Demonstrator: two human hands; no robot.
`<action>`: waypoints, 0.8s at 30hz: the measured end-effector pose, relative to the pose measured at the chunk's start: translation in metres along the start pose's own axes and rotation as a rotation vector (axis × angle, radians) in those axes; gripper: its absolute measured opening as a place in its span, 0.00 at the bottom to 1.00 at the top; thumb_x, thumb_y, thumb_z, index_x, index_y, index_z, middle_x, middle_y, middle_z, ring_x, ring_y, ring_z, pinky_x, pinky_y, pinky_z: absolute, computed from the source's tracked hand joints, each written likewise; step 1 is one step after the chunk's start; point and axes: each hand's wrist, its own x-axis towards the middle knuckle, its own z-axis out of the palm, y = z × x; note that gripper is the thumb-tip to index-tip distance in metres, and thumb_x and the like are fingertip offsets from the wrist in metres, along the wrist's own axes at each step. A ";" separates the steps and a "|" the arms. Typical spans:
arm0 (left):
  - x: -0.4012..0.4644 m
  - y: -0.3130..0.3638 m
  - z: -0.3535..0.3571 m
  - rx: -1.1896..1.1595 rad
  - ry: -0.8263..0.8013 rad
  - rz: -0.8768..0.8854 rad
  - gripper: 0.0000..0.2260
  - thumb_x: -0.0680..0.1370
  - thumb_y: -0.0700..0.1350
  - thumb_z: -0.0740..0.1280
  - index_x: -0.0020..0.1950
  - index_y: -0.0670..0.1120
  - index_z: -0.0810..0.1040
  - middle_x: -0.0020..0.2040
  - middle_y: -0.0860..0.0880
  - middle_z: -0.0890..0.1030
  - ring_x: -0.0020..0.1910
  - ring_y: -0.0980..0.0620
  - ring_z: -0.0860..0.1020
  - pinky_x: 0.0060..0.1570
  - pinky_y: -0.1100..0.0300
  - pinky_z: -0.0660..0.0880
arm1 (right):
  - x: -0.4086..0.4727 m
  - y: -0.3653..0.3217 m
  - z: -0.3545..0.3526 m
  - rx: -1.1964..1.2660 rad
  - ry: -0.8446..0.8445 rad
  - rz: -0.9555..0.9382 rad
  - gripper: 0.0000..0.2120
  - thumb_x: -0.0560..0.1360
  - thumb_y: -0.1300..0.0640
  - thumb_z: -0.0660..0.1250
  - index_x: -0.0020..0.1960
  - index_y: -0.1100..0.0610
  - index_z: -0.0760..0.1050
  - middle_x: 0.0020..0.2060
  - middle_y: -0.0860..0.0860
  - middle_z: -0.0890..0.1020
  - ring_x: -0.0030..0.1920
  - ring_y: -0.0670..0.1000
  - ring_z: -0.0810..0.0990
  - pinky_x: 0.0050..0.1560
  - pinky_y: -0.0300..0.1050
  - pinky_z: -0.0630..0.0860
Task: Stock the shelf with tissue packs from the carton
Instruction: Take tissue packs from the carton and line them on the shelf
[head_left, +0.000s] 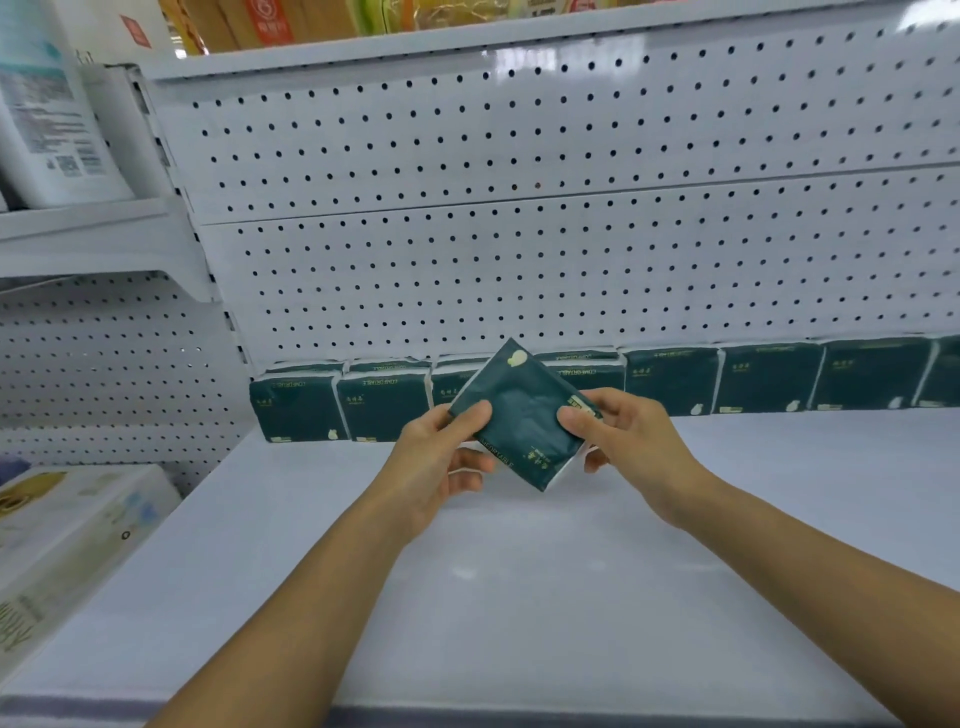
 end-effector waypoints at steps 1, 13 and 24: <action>0.000 0.001 0.004 0.027 0.010 0.013 0.12 0.77 0.49 0.71 0.57 0.45 0.80 0.47 0.46 0.83 0.36 0.51 0.77 0.31 0.60 0.73 | -0.002 0.000 -0.004 -0.019 -0.007 0.007 0.10 0.75 0.55 0.71 0.55 0.56 0.79 0.42 0.49 0.86 0.40 0.49 0.81 0.37 0.42 0.78; 0.010 0.009 0.092 0.431 -0.169 0.297 0.22 0.70 0.47 0.79 0.59 0.54 0.74 0.46 0.54 0.86 0.46 0.56 0.82 0.46 0.58 0.80 | -0.027 0.004 -0.064 -0.714 0.064 -0.231 0.32 0.69 0.47 0.76 0.68 0.39 0.64 0.58 0.43 0.77 0.58 0.47 0.75 0.53 0.43 0.75; 0.100 -0.023 0.073 1.675 0.111 0.677 0.38 0.78 0.61 0.65 0.81 0.56 0.47 0.81 0.55 0.50 0.80 0.54 0.47 0.76 0.47 0.34 | 0.003 0.043 -0.147 -0.481 0.400 -0.034 0.26 0.73 0.55 0.74 0.66 0.50 0.66 0.51 0.47 0.76 0.33 0.44 0.79 0.34 0.31 0.72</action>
